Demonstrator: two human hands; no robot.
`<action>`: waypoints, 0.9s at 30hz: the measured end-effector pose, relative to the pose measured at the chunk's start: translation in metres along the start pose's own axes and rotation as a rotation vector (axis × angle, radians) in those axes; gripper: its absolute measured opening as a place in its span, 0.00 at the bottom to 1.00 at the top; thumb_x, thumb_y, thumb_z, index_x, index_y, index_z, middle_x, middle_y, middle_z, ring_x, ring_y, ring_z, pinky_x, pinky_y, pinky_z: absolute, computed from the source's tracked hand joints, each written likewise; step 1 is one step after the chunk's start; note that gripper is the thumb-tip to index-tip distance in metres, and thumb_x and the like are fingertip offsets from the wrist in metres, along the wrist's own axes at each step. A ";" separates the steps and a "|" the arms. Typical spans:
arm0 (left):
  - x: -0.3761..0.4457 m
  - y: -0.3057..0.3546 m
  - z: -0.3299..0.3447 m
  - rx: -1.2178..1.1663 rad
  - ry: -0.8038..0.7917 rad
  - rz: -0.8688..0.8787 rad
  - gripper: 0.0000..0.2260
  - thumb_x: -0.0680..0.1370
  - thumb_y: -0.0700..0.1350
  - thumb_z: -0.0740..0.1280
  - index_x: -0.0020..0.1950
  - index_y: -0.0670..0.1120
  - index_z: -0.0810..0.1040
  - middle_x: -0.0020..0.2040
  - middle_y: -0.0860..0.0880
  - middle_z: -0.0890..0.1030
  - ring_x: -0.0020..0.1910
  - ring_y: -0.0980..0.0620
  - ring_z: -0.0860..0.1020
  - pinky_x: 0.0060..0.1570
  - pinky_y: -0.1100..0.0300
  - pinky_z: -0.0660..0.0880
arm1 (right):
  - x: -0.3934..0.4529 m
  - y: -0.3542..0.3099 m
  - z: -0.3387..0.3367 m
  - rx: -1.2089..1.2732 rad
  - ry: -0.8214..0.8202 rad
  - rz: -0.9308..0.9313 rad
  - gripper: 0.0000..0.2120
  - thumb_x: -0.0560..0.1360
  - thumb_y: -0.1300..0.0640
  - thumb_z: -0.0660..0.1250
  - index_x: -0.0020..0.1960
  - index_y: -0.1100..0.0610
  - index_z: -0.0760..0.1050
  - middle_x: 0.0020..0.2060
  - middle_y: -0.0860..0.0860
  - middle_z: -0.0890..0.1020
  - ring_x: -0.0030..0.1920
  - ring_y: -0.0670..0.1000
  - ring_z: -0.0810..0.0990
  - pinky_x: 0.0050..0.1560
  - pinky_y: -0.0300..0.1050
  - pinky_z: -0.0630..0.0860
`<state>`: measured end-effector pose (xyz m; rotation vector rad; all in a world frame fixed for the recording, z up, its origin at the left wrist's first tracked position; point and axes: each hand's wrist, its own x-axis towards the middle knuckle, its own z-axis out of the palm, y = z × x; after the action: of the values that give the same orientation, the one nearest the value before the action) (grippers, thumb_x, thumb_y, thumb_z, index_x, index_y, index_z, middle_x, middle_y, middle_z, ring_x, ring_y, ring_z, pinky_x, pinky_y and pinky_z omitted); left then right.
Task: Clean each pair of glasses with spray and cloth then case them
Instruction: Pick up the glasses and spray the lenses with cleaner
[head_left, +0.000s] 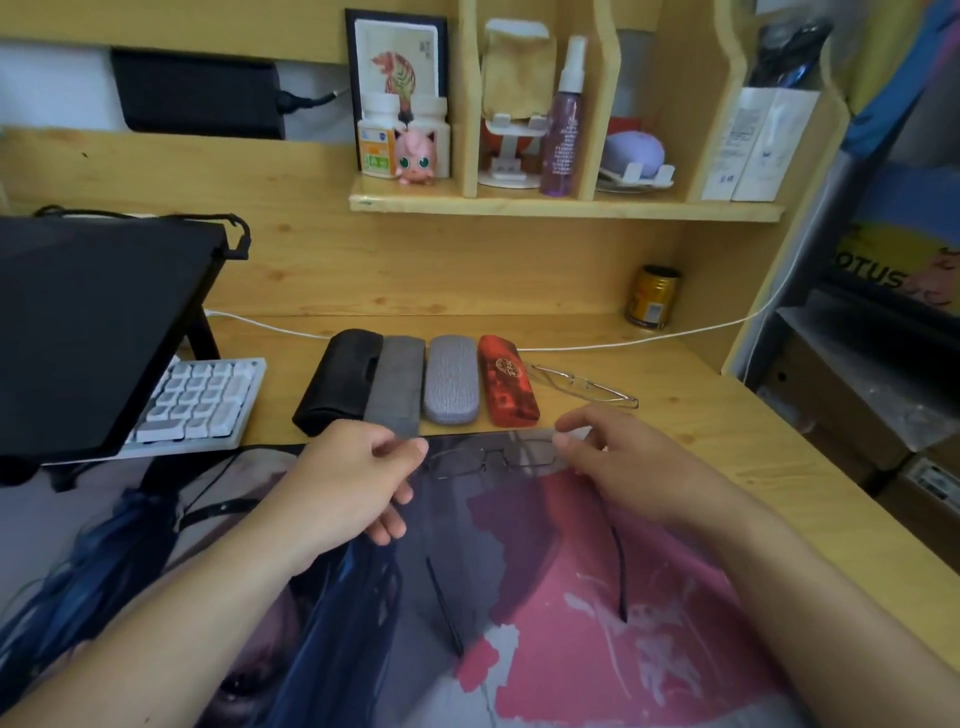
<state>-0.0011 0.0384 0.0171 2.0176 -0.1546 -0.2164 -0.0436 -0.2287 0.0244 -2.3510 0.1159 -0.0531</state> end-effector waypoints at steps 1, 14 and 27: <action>0.002 0.001 -0.002 0.045 0.072 0.075 0.14 0.83 0.50 0.65 0.44 0.43 0.82 0.32 0.46 0.82 0.26 0.44 0.81 0.28 0.55 0.76 | 0.001 -0.002 -0.003 -0.017 0.035 0.019 0.09 0.80 0.44 0.65 0.57 0.46 0.77 0.39 0.48 0.79 0.36 0.45 0.76 0.37 0.40 0.71; 0.024 -0.015 -0.002 -0.107 0.421 0.466 0.13 0.82 0.45 0.66 0.38 0.50 0.79 0.26 0.48 0.74 0.25 0.53 0.72 0.30 0.55 0.70 | 0.119 -0.173 -0.134 -0.220 0.613 -0.294 0.29 0.80 0.58 0.58 0.80 0.49 0.58 0.64 0.57 0.78 0.63 0.56 0.76 0.57 0.55 0.77; 0.026 -0.019 -0.002 -0.058 0.402 0.539 0.14 0.82 0.46 0.66 0.37 0.47 0.79 0.26 0.46 0.73 0.27 0.44 0.73 0.31 0.48 0.72 | 0.147 -0.195 -0.151 -0.289 0.631 -0.215 0.11 0.79 0.53 0.64 0.58 0.57 0.74 0.50 0.53 0.80 0.51 0.57 0.79 0.51 0.53 0.78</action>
<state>0.0250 0.0430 -0.0017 1.8451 -0.4195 0.5143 0.1046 -0.2129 0.2695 -2.5402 0.1854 -0.9381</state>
